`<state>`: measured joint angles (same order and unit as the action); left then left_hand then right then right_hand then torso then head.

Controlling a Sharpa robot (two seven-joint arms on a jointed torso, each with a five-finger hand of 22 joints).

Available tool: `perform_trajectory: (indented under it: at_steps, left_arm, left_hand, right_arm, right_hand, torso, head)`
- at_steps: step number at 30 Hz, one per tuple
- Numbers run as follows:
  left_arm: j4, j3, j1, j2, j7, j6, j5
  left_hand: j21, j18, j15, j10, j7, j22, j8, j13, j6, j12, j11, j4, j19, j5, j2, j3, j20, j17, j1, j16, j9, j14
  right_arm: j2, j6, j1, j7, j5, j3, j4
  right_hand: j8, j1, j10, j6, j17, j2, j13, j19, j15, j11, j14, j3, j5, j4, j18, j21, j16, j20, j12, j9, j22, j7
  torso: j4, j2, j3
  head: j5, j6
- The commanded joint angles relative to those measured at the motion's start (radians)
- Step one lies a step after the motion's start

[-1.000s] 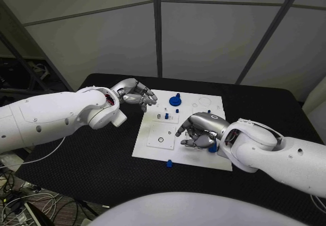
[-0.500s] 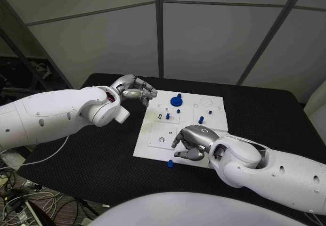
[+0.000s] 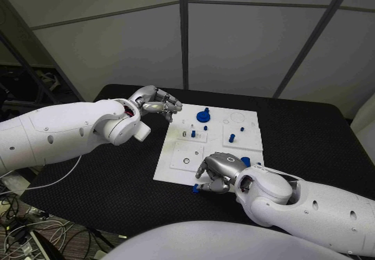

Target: Assemble the parts on the task board

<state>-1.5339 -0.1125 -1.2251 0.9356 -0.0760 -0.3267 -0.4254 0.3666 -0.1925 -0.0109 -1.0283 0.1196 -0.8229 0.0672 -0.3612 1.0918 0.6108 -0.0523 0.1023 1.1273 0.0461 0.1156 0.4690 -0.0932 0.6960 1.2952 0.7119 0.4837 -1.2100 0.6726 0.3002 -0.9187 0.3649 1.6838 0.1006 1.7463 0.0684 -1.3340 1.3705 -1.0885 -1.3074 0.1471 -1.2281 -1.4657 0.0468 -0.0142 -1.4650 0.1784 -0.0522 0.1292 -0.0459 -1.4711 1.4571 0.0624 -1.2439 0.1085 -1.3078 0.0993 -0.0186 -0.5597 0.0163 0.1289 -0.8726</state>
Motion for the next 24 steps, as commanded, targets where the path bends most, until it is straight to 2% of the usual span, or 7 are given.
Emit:
perform_trajectory:
  at_steps: [1, 6, 11, 24]
  left_arm:
    - [0.001, 0.001, -0.001, -0.003, -0.014, 0.005, 0.012]
    - [0.005, 0.001, -0.001, -0.007, -0.012, 0.009, 0.012]
    - [0.007, 0.001, -0.001, -0.009, -0.010, 0.012, 0.012]
    - [0.009, 0.001, -0.001, -0.014, -0.005, 0.021, 0.012]
  left_hand:
    - [-0.006, 0.013, -0.001, -0.005, 0.001, 0.001, 0.001, 0.001, 0.007, -0.006, 0.000, 0.000, 0.007, 0.003, -0.002, -0.006, -0.001, 0.000, 0.002, -0.004, -0.002, -0.007]
    - [-0.007, 0.013, -0.001, -0.005, 0.001, 0.002, 0.001, 0.002, 0.007, -0.006, 0.000, -0.001, 0.007, 0.003, -0.002, -0.007, -0.001, 0.001, 0.001, -0.005, -0.003, -0.007]
    - [-0.007, 0.013, -0.001, -0.005, 0.001, 0.002, 0.001, 0.002, 0.007, -0.006, 0.000, -0.001, 0.007, 0.003, -0.002, -0.007, -0.001, 0.001, 0.001, -0.005, -0.003, -0.007]
    - [-0.007, 0.013, -0.001, -0.005, 0.001, 0.002, 0.001, 0.002, 0.007, -0.006, 0.000, -0.001, 0.007, 0.003, -0.002, -0.007, -0.001, 0.001, 0.001, -0.005, -0.003, -0.007]
  right_arm:
    - [-0.003, 0.022, 0.002, 0.013, 0.025, 0.001, 0.004]
    - [-0.010, 0.023, 0.007, 0.007, 0.032, 0.001, 0.003]
    - [-0.014, 0.017, 0.011, 0.007, 0.035, 0.002, -0.001]
    - [-0.023, -0.027, 0.013, 0.011, 0.036, 0.002, -0.013]
  right_hand:
    - [-0.003, 0.011, 0.006, 0.001, -0.183, 0.000, -0.003, -0.042, 0.006, -0.003, -0.086, -0.022, 0.004, -0.002, 0.019, -0.005, 0.003, -0.004, -0.006, -0.002, -0.177, -0.001]
    - [-0.003, 0.017, 0.006, 0.003, -0.184, -0.003, -0.004, -0.043, 0.007, -0.002, -0.086, -0.056, 0.006, -0.003, 0.019, -0.006, 0.005, -0.006, -0.006, -0.003, -0.179, -0.003]
    - [-0.002, 0.018, 0.006, 0.002, -0.185, -0.010, -0.006, -0.043, 0.008, -0.001, -0.086, -0.073, 0.006, -0.004, 0.019, -0.007, 0.006, -0.007, -0.006, -0.003, -0.180, -0.004]
    - [0.002, 0.023, 0.011, -0.012, -0.191, -0.044, -0.017, -0.048, 0.010, 0.001, -0.087, -0.123, 0.006, -0.002, 0.022, -0.016, 0.015, -0.009, -0.013, -0.002, -0.189, -0.007]
  torso:
    - [-0.0009, 0.000, 0.0002]
    - [0.0005, 0.000, 0.0003]
    - [-0.0016, -0.001, 0.0003]
    - [-0.0016, -0.002, 0.0002]
  head:
    - [-0.001, 0.000]
    - [-0.002, 0.000]
    - [0.000, 0.000]
    - [0.001, 0.000]
